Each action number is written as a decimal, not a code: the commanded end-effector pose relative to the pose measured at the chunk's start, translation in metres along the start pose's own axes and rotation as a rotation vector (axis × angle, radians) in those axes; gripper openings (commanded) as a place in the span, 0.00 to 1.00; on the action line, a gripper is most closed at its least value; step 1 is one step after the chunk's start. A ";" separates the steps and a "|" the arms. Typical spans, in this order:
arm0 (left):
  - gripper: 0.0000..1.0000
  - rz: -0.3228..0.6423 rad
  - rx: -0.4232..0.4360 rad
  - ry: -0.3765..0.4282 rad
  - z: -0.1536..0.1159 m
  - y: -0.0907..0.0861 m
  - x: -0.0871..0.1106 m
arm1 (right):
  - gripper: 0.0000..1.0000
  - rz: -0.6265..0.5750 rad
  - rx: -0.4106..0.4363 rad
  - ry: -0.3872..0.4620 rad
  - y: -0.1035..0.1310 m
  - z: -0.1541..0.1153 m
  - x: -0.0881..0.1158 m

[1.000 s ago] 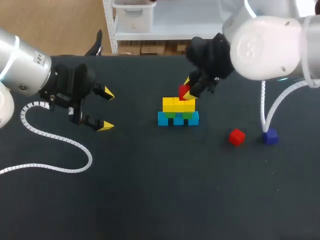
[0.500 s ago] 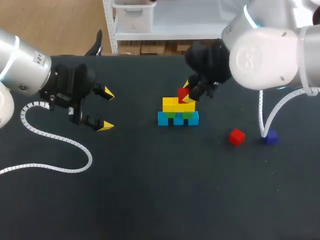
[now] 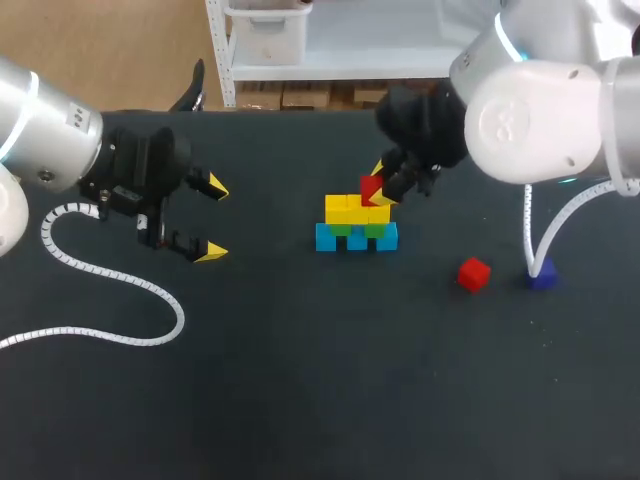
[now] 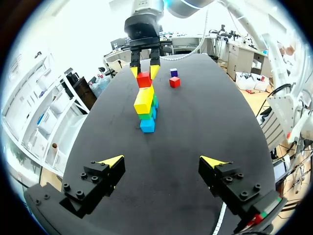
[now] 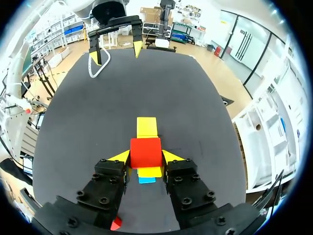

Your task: Place the blue cubes, place green cubes on the blue cubes, place the yellow cubes on the green cubes, then place the red cubes on the yellow cubes, and place purple cube on the red cubes.

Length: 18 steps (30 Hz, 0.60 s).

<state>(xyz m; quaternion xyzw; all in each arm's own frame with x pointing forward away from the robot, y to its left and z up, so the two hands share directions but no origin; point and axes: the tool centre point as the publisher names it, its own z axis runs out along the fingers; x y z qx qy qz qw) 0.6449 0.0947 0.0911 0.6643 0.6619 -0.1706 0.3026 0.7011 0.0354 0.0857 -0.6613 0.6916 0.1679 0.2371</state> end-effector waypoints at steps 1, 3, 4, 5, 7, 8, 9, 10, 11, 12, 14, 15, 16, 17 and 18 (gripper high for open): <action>1.00 0.002 -0.002 -0.004 0.000 0.000 0.001 | 0.00 0.001 0.000 0.001 0.000 0.001 0.001; 1.00 0.002 -0.002 -0.004 0.000 0.000 0.001 | 0.00 0.002 -0.002 0.002 0.000 0.002 0.001; 1.00 0.002 -0.002 -0.004 0.000 0.000 0.001 | 0.00 0.002 -0.002 0.002 -0.001 0.002 0.001; 1.00 0.002 -0.002 -0.004 0.000 0.000 0.001 | 0.00 0.003 -0.002 0.002 -0.001 0.002 0.001; 1.00 0.002 -0.002 -0.004 0.000 0.000 0.001 | 0.00 0.004 -0.002 0.002 -0.002 0.003 0.001; 1.00 0.002 -0.002 -0.004 0.000 0.000 0.001 | 0.00 0.004 -0.002 0.003 -0.002 0.003 0.001; 1.00 0.002 -0.002 -0.004 0.000 0.000 0.001 | 0.00 0.004 -0.001 0.003 -0.003 0.003 0.001; 1.00 0.002 -0.002 -0.004 0.000 0.000 0.001 | 0.00 0.004 0.000 0.003 -0.003 0.003 0.001; 1.00 0.002 -0.002 -0.004 0.000 0.000 0.001 | 0.00 0.004 0.000 0.003 -0.003 0.003 0.001; 1.00 0.002 -0.002 -0.004 0.000 0.000 0.001 | 0.00 0.004 0.000 0.003 -0.004 0.003 0.001; 1.00 0.002 -0.002 -0.004 0.000 0.000 0.001 | 0.00 0.004 -0.001 0.003 -0.004 0.003 0.001; 1.00 0.002 -0.002 -0.004 0.000 0.000 0.001 | 0.00 0.004 -0.001 0.003 -0.004 0.003 0.001; 1.00 0.002 -0.002 -0.004 0.000 0.000 0.001 | 0.00 0.003 -0.001 0.003 -0.005 0.004 0.001; 1.00 0.002 -0.002 -0.004 0.000 0.000 0.001 | 0.00 0.003 -0.002 0.003 -0.005 0.004 0.001; 1.00 0.002 -0.002 -0.004 0.000 0.000 0.001 | 0.00 0.004 -0.003 0.002 -0.005 0.004 0.001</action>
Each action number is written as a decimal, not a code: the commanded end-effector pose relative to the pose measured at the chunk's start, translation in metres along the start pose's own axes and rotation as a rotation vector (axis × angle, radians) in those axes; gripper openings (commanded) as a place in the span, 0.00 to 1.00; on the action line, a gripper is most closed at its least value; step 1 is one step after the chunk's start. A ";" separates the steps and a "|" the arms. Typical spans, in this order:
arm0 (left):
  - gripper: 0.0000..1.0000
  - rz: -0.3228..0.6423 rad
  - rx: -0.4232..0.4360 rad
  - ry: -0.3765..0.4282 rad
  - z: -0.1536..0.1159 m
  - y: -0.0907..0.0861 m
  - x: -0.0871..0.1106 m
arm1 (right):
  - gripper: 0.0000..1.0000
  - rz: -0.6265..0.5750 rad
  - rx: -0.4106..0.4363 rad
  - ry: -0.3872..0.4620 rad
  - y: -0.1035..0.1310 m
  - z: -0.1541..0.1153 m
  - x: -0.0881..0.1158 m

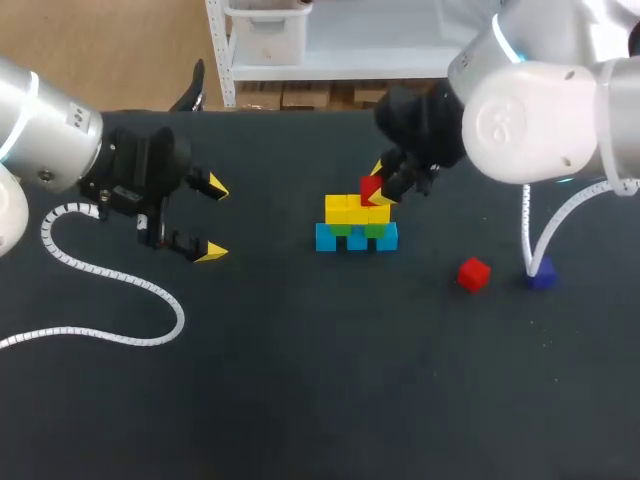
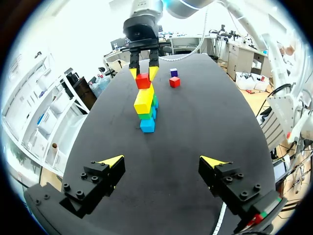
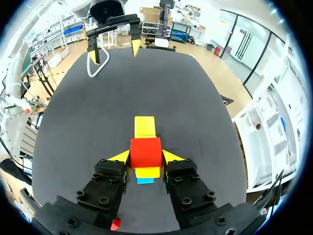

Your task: Place the blue cubes, place green cubes on the blue cubes, place the yellow cubes on the green cubes, then place the red cubes on the yellow cubes, and place purple cube on the red cubes.

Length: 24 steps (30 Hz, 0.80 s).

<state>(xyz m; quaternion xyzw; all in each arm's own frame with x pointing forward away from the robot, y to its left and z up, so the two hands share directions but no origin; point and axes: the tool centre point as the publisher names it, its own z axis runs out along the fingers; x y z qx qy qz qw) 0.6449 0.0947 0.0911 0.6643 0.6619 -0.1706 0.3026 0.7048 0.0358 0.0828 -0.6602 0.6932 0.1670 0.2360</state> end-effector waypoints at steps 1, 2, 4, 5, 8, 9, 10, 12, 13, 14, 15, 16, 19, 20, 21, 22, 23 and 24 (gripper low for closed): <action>1.00 0.002 -0.002 -0.004 0.000 0.000 0.001 | 0.00 0.000 -0.004 -0.001 -0.002 0.001 0.000; 1.00 0.002 -0.002 -0.004 0.000 0.000 0.001 | 0.00 0.001 -0.005 -0.001 -0.002 0.001 0.000; 1.00 0.002 -0.002 -0.004 0.000 0.000 0.001 | 0.00 0.002 -0.006 -0.001 -0.002 0.001 0.000; 1.00 0.002 -0.002 -0.004 0.000 0.000 0.001 | 0.00 0.002 -0.007 -0.001 -0.002 0.002 0.000; 1.00 0.002 -0.002 -0.004 0.000 0.000 0.001 | 0.00 0.006 -0.007 -0.001 -0.002 0.002 0.001; 1.00 0.002 -0.002 -0.004 0.000 0.000 0.001 | 0.02 0.007 -0.008 -0.001 -0.002 0.002 0.001; 1.00 0.002 -0.002 -0.004 0.000 0.000 0.001 | 0.03 0.008 -0.008 0.000 -0.002 0.002 0.002; 1.00 0.002 -0.002 -0.004 0.000 0.000 0.001 | 0.04 0.009 -0.008 0.000 -0.002 0.002 0.002; 1.00 0.002 -0.002 -0.004 0.000 0.000 0.001 | 0.04 0.010 -0.008 0.000 -0.002 0.002 0.002; 1.00 0.002 -0.002 -0.004 0.000 0.000 0.001 | 0.04 0.010 -0.008 0.001 -0.002 0.002 0.002; 1.00 0.002 -0.002 -0.004 0.000 0.000 0.001 | 0.05 0.010 -0.008 0.000 -0.002 0.002 0.002; 1.00 0.002 -0.002 -0.004 0.000 0.000 0.001 | 0.05 0.010 -0.008 0.000 -0.002 0.002 0.002; 1.00 0.002 -0.002 -0.004 0.000 0.000 0.001 | 0.08 0.010 -0.009 -0.001 -0.002 0.003 0.001; 1.00 0.002 -0.002 -0.004 0.000 0.000 0.001 | 0.11 0.009 -0.009 -0.001 -0.002 0.003 0.001; 1.00 0.002 -0.002 -0.004 0.000 0.000 0.001 | 0.13 0.009 -0.010 -0.002 -0.002 0.003 0.001; 1.00 0.002 -0.002 -0.004 0.000 0.000 0.001 | 0.15 0.008 -0.010 -0.002 -0.002 0.003 0.001; 1.00 0.002 -0.002 -0.004 0.000 0.000 0.001 | 0.18 0.008 -0.011 -0.002 -0.002 0.003 0.001; 1.00 0.002 -0.002 -0.004 0.000 0.000 0.001 | 0.22 0.007 -0.012 -0.001 -0.002 0.003 0.001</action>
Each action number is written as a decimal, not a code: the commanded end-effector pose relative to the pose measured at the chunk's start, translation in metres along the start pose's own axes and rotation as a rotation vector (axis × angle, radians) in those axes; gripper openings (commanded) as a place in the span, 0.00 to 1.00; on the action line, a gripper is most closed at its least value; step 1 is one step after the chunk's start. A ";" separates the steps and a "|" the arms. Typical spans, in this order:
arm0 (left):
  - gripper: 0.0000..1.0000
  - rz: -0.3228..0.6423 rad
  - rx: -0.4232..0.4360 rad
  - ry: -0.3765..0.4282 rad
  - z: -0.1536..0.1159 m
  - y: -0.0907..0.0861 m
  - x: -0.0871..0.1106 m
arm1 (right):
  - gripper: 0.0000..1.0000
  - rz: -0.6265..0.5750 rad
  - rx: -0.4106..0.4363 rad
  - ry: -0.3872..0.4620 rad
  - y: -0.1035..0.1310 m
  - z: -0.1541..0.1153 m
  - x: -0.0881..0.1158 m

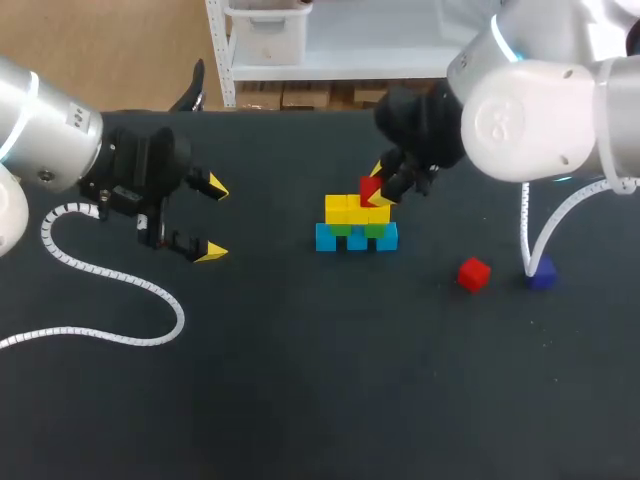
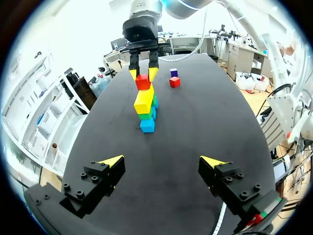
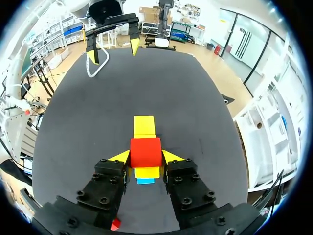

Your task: Place the blue cubes, place green cubes on the blue cubes, place the yellow cubes on the green cubes, then place the red cubes on the yellow cubes, and place purple cube on the red cubes.

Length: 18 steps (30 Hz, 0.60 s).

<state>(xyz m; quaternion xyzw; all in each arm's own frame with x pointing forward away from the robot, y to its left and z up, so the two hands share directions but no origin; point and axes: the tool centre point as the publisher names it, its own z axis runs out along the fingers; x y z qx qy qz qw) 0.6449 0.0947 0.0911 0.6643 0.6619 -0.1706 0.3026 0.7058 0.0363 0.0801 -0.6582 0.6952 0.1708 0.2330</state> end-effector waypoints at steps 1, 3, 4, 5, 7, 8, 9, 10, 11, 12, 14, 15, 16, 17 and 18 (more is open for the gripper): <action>1.00 0.002 -0.002 -0.004 0.000 0.000 0.001 | 0.24 -0.001 -0.004 -0.001 -0.001 0.000 0.000; 1.00 0.002 -0.002 -0.004 0.000 0.000 0.001 | 0.25 -0.001 -0.005 0.001 -0.001 0.001 0.000; 1.00 0.002 -0.002 -0.004 0.000 0.000 0.001 | 0.26 -0.001 -0.005 0.001 -0.001 0.001 0.000; 1.00 0.002 -0.002 -0.004 0.000 0.000 0.001 | 0.27 -0.001 -0.005 0.001 -0.001 0.001 0.000; 1.00 0.002 -0.002 -0.004 0.000 0.000 0.001 | 0.27 0.000 -0.005 0.002 -0.002 0.001 0.000; 1.00 0.002 -0.002 -0.004 0.000 0.000 0.001 | 0.28 0.000 -0.005 0.003 -0.002 0.001 0.000; 1.00 0.002 -0.002 -0.004 0.000 0.000 0.001 | 0.28 0.000 -0.005 0.003 -0.002 0.001 0.000; 1.00 0.002 -0.002 -0.004 0.000 0.000 0.001 | 0.29 0.000 -0.005 0.004 -0.002 0.001 0.001; 1.00 0.002 -0.002 -0.004 0.000 0.000 0.001 | 0.29 0.001 -0.006 0.004 -0.002 0.001 0.001; 1.00 0.002 -0.002 -0.004 0.000 0.000 0.001 | 0.29 0.001 -0.006 0.004 -0.002 0.001 0.001; 1.00 0.002 -0.002 -0.004 0.000 0.000 0.001 | 0.31 0.001 -0.008 0.005 -0.002 0.001 0.001; 1.00 0.002 -0.002 -0.004 0.000 0.000 0.001 | 0.33 0.001 -0.008 0.005 -0.002 0.001 0.001; 1.00 0.002 -0.002 -0.004 0.000 0.000 0.001 | 0.33 0.002 -0.009 0.005 -0.002 0.001 0.002; 1.00 0.002 -0.002 -0.004 0.000 0.000 0.001 | 0.34 0.002 -0.009 0.005 -0.003 0.001 0.002; 1.00 0.002 -0.002 -0.004 0.000 0.000 0.001 | 0.35 0.002 -0.009 0.004 -0.003 0.001 0.002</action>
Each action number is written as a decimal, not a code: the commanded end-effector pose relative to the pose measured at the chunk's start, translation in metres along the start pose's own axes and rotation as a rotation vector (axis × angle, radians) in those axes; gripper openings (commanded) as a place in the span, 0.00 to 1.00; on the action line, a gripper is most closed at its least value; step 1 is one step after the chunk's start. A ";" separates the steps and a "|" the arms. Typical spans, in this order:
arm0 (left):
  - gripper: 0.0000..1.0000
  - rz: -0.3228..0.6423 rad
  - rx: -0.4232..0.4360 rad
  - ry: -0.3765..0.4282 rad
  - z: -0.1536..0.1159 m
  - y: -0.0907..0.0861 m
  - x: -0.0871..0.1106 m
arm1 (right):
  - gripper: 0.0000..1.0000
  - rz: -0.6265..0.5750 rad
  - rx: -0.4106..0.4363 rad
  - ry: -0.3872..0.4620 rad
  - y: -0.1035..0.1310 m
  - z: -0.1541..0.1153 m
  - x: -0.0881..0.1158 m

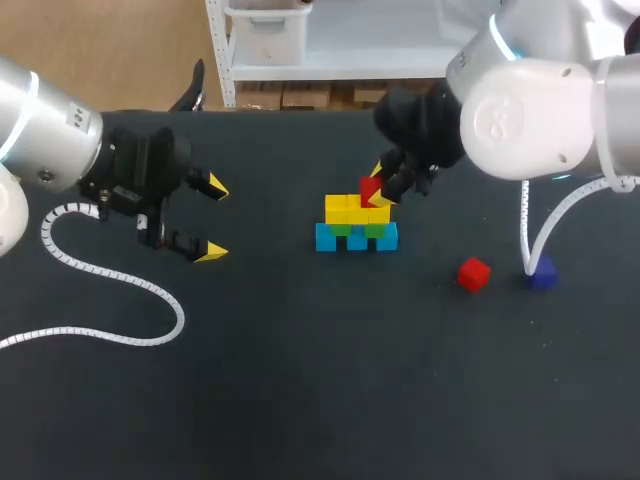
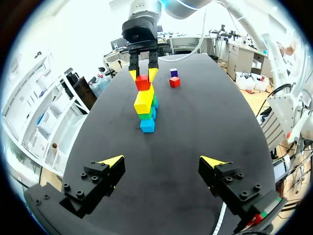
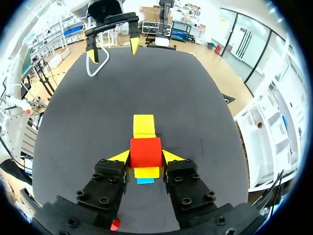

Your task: Place the blue cubes, place green cubes on the blue cubes, place the yellow cubes on the green cubes, then place the red cubes on the yellow cubes, and place purple cube on the red cubes.

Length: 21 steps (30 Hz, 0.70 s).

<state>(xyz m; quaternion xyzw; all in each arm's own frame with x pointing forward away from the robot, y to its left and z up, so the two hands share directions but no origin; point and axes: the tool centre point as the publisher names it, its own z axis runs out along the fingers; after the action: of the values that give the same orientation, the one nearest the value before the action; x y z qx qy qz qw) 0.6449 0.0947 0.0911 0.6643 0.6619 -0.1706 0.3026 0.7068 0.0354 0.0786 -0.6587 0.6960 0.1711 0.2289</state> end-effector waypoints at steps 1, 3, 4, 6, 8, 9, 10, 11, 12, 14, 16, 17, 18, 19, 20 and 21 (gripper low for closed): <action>1.00 0.002 -0.002 -0.004 0.000 0.000 0.001 | 0.36 0.000 -0.004 -0.002 -0.002 0.001 0.000; 1.00 0.002 -0.002 -0.004 0.000 0.000 0.001 | 0.36 -0.001 -0.004 -0.002 -0.003 0.001 -0.001; 1.00 0.002 -0.002 -0.004 0.000 0.000 0.001 | 0.36 -0.001 -0.005 -0.002 -0.003 0.001 -0.001; 1.00 0.002 -0.002 -0.004 0.000 0.000 0.001 | 0.37 -0.002 -0.006 -0.002 -0.003 0.001 -0.001; 1.00 0.002 -0.002 -0.004 0.000 0.000 0.001 | 0.38 -0.002 -0.007 -0.002 -0.003 0.002 -0.001; 1.00 0.002 -0.002 -0.004 0.000 0.000 0.001 | 0.39 -0.001 -0.007 -0.001 -0.003 0.002 -0.001; 1.00 0.002 -0.002 -0.004 0.000 0.000 0.001 | 0.40 -0.001 -0.008 -0.002 -0.003 0.002 -0.001; 1.00 0.002 -0.002 -0.004 0.000 0.000 0.001 | 0.41 0.000 -0.008 -0.002 -0.003 0.002 -0.001; 1.00 0.002 -0.002 -0.004 0.000 0.000 0.001 | 0.42 0.000 -0.009 -0.001 -0.003 0.002 -0.001; 1.00 0.002 -0.002 -0.004 0.000 0.000 0.001 | 0.42 0.000 -0.010 -0.001 -0.003 0.003 -0.001; 1.00 0.002 -0.002 -0.004 0.000 0.000 0.001 | 0.43 0.001 -0.011 -0.001 -0.003 0.003 -0.001; 1.00 0.002 -0.002 -0.004 0.000 0.000 0.001 | 0.44 0.001 -0.011 -0.001 -0.003 0.003 -0.001; 1.00 0.002 -0.002 -0.004 0.000 0.000 0.001 | 0.44 0.001 -0.011 0.000 -0.003 0.003 -0.001; 1.00 0.002 -0.002 -0.004 0.000 0.000 0.001 | 0.45 0.002 -0.011 0.000 -0.003 0.003 -0.001; 1.00 0.002 -0.002 -0.004 0.000 0.000 0.001 | 0.48 0.002 -0.011 0.001 -0.003 0.003 -0.001; 1.00 0.002 -0.002 -0.004 0.000 0.000 0.001 | 0.53 0.002 -0.011 0.002 -0.003 0.003 -0.001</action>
<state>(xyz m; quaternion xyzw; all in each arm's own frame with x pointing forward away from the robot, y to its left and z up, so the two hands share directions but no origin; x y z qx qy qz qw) 0.6449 0.0947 0.0911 0.6643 0.6619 -0.1706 0.3026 0.7092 0.0376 0.0771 -0.6591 0.6963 0.1735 0.2251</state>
